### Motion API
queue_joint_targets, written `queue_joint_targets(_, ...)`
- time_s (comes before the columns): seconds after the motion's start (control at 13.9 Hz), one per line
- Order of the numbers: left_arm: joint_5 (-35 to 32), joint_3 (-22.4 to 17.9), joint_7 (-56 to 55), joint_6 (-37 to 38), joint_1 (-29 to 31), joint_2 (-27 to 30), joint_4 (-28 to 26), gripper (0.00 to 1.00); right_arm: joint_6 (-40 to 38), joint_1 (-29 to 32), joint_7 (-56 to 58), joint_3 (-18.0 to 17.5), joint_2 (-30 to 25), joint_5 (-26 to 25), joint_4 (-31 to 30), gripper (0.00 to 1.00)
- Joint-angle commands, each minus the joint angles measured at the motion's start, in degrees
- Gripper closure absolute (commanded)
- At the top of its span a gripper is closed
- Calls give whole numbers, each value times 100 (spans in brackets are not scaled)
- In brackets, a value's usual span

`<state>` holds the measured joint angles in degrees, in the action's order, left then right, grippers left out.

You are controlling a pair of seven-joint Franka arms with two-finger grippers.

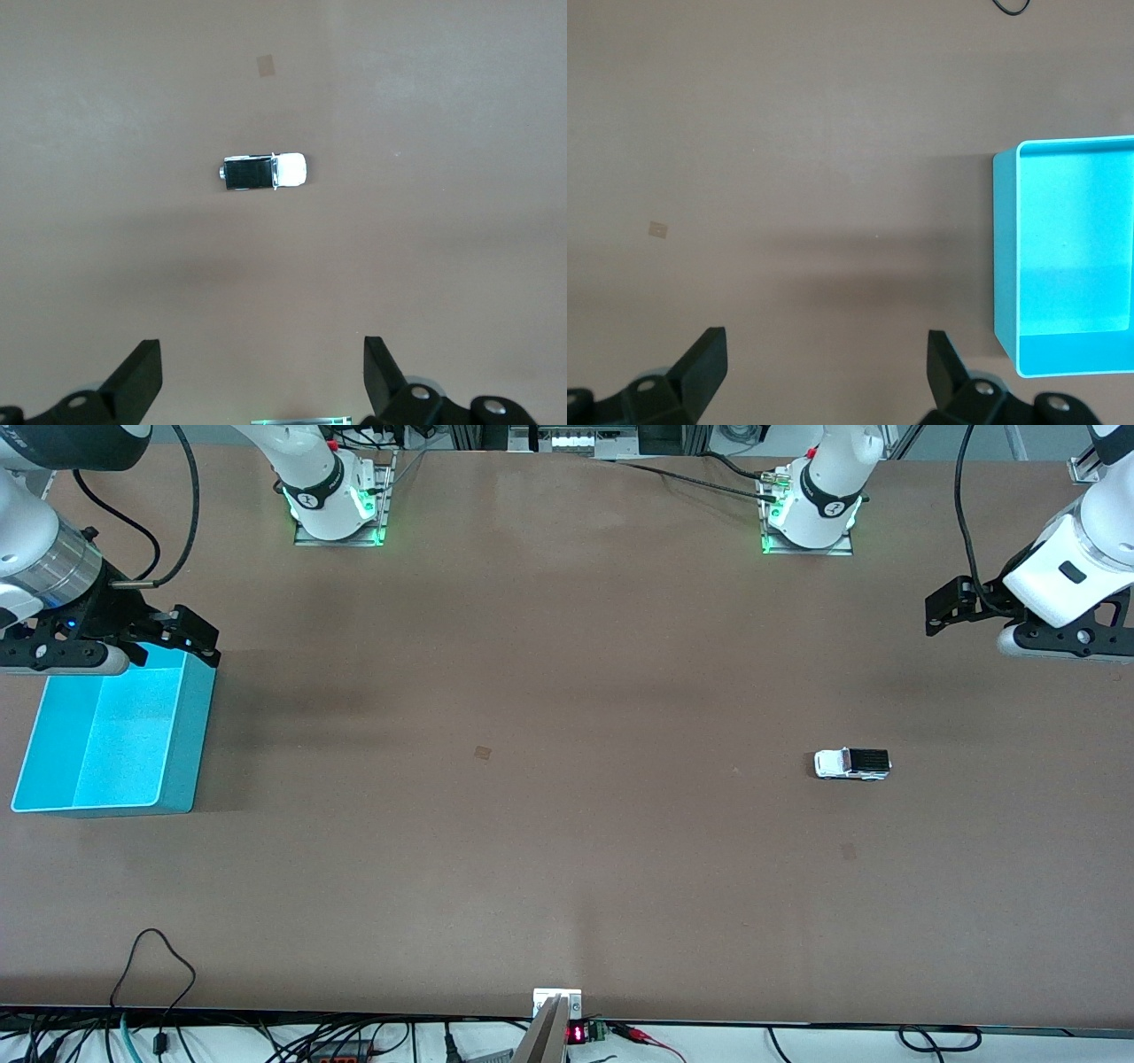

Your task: Wind and store white jeep toy

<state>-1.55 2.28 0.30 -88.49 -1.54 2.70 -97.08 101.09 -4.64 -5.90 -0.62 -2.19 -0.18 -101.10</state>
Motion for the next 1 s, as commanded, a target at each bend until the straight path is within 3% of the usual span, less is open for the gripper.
queue_joint_targets(0.0, -127, 1, 14, 121, -4, 12, 93, 0, -46, -19, 46, 9, -98, 9, -59, 0)
queue_joint_targets(0.79, -118, 1, -38, 279, -4, -49, 102, 0, 7, 16, -7, 18, -98, 0, -86, 0)
queue_joint_targets(0.93, -127, 9, -4, 795, -56, -155, 119, 0, 16, 16, -7, 18, -98, 0, -86, 0)
